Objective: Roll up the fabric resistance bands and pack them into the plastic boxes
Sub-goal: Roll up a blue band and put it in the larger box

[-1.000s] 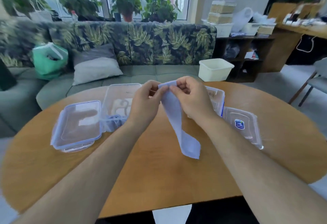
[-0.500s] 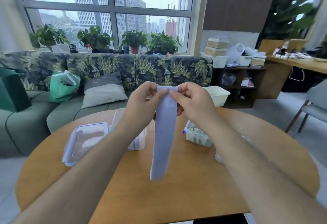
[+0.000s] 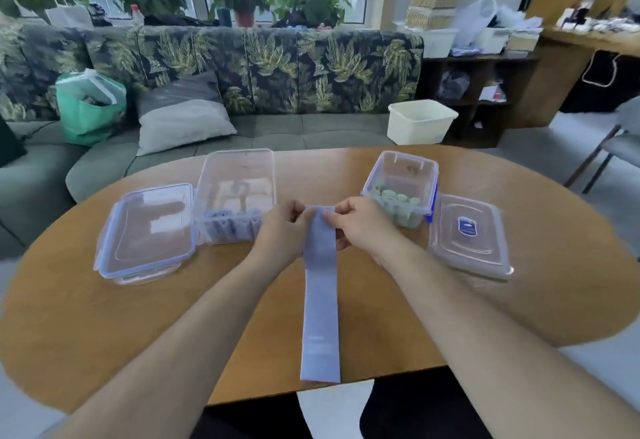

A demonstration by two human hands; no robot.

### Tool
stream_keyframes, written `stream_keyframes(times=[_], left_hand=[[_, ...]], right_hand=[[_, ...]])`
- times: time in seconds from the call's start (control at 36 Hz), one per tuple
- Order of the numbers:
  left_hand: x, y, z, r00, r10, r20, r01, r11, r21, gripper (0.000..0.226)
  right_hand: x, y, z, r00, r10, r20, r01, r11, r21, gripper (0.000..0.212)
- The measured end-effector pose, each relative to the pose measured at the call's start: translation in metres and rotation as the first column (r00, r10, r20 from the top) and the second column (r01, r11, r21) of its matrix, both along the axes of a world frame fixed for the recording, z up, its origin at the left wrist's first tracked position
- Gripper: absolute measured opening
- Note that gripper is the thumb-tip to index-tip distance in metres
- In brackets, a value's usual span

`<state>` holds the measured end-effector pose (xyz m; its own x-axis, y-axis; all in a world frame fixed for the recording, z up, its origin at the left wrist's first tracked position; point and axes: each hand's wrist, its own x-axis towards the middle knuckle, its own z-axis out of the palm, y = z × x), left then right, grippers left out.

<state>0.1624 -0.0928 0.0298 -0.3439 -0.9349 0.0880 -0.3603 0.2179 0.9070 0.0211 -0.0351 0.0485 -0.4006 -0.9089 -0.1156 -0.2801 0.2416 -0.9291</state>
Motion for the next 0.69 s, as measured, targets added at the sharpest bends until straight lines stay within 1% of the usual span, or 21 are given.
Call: stream_keyframes(times=[0.06, 0.11, 0.22, 0.25, 0.31, 0.33, 0.39, 0.5, 0.61, 0.69], left_hand=[[-0.006, -0.007, -0.020, 0.999, 0.009, 0.044, -0.009, 1.000, 0.009, 0.022], [-0.012, -0.013, -0.033, 0.998, 0.021, 0.064, -0.021, 1.000, -0.005, 0.017], [-0.023, -0.021, -0.048, 0.995, 0.063, 0.073, -0.062, 0.998, -0.008, 0.007], [-0.025, -0.023, -0.051, 0.995, 0.071, 0.071, -0.070, 0.998, -0.006, 0.011], [-0.027, -0.025, -0.055, 0.991, 0.084, 0.100, -0.082, 0.996, -0.019, 0.032], [-0.026, -0.025, -0.058, 0.988, 0.088, 0.127, -0.085, 0.996, -0.030, 0.039], [-0.025, -0.024, -0.063, 0.983, 0.079, 0.164, -0.072, 0.996, -0.044, 0.044], [-0.022, -0.019, -0.069, 0.981, 0.065, 0.181, -0.043, 0.992, -0.119, 0.038], [-0.023, -0.016, -0.072, 0.988, 0.039, 0.150, -0.018, 0.990, -0.139, 0.036], [-0.023, -0.018, -0.073, 0.985, 0.035, 0.167, -0.004, 0.984, -0.180, 0.035]], right_hand=[[-0.003, -0.009, -0.019, 0.998, -0.038, -0.048, 0.039, 0.999, 0.031, 0.021], [-0.007, -0.018, -0.032, 0.996, -0.073, -0.049, 0.074, 0.997, 0.027, 0.021], [-0.013, -0.034, -0.053, 0.989, -0.120, -0.084, 0.119, 0.993, -0.012, 0.009], [-0.014, -0.035, -0.054, 0.987, -0.127, -0.097, 0.124, 0.992, -0.029, 0.010], [-0.016, -0.035, -0.054, 0.978, -0.163, -0.127, 0.157, 0.986, -0.054, 0.036], [-0.018, -0.033, -0.056, 0.970, -0.198, -0.138, 0.192, 0.980, -0.062, 0.043], [-0.021, -0.028, -0.062, 0.959, -0.229, -0.168, 0.225, 0.973, -0.045, 0.044], [-0.018, -0.021, -0.076, 0.959, -0.185, -0.214, 0.186, 0.982, -0.016, 0.048], [-0.009, -0.021, -0.081, 0.977, -0.106, -0.185, 0.099, 0.994, -0.050, 0.050], [-0.007, -0.024, -0.084, 0.983, -0.095, -0.157, 0.084, 0.994, -0.077, 0.050]])
